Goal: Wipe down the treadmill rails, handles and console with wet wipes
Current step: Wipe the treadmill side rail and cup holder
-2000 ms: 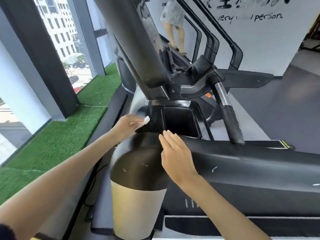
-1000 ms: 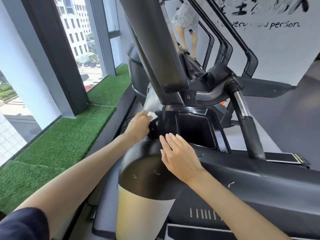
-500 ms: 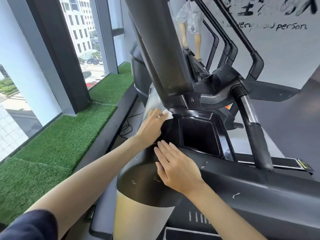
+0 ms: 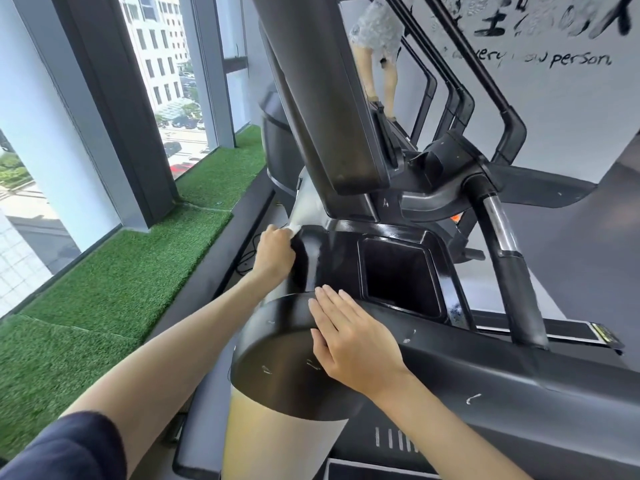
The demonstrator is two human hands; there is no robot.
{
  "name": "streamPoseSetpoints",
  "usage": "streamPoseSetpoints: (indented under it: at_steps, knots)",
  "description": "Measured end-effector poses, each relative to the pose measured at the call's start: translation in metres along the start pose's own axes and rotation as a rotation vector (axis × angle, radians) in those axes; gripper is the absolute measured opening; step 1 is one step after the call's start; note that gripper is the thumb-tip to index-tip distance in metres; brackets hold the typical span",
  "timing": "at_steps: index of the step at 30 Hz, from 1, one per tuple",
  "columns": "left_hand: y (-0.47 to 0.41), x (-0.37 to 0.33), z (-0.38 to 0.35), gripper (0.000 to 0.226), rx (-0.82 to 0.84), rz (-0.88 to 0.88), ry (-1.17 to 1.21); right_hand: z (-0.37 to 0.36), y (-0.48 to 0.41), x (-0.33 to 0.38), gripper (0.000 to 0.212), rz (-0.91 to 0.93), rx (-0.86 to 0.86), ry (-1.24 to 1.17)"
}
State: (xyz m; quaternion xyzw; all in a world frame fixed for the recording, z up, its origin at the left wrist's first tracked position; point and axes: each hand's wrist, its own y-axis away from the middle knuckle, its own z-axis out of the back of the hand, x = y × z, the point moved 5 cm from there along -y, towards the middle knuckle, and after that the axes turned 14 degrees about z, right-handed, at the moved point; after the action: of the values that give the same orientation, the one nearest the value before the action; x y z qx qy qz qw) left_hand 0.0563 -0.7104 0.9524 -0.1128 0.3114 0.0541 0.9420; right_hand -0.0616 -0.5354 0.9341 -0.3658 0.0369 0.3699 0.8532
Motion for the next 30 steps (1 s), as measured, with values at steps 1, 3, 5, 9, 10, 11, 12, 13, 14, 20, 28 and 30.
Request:
streamPoseSetpoints:
  at_steps: [1,3,5,9,10,11,12,13,14,20,28,30]
  knots:
    - [0.006,-0.005,0.001,0.023,-0.016,-0.064,0.040,0.000,0.000,0.000,0.044,0.000,-0.003,0.002]
    - [0.026,-0.023,0.001,0.020,-0.027,-0.270,0.125,0.001,0.000,0.000,0.044,0.004,0.002,0.011]
    - [0.034,-0.031,-0.005,0.018,-0.020,-0.402,0.109,0.002,-0.001,-0.001,0.045,0.012,0.012,0.022]
    - [0.010,0.002,-0.006,0.031,0.050,-0.135,0.157,0.001,0.000,-0.001,0.042,0.012,0.005,0.052]
    - [0.005,0.017,-0.007,0.026,0.082,0.019,0.147,0.001,0.000,-0.001,0.041,0.011,0.002,0.056]
    - [0.005,0.029,-0.009,0.021,0.106,0.135,0.119,0.000,-0.001,-0.001,0.041,0.013,0.003,0.058]
    - [0.009,0.034,-0.009,0.021,0.124,0.187,0.106,0.000,-0.001,0.000,0.041,0.015,0.004,0.061]
    - [0.014,0.029,-0.008,0.025,0.116,0.149,0.102,0.001,-0.001,0.000,0.041,0.018,0.003,0.067]
    - [0.022,0.018,-0.007,0.032,0.091,0.048,0.119,0.001,-0.001,0.000,0.042,0.020,0.005,0.073]
    - [0.028,-0.026,-0.006,0.048,0.079,-0.255,0.094,0.004,-0.002,-0.001,0.042,0.008,0.026,0.044]
    - [0.029,0.034,-0.004,0.051,0.197,0.240,0.236,0.001,-0.005,0.004,0.043,-0.119,0.017,-0.035]
    - [0.045,0.005,0.002,0.059,0.166,0.052,0.257,0.001,-0.004,0.004,0.042,-0.110,0.002,-0.035]
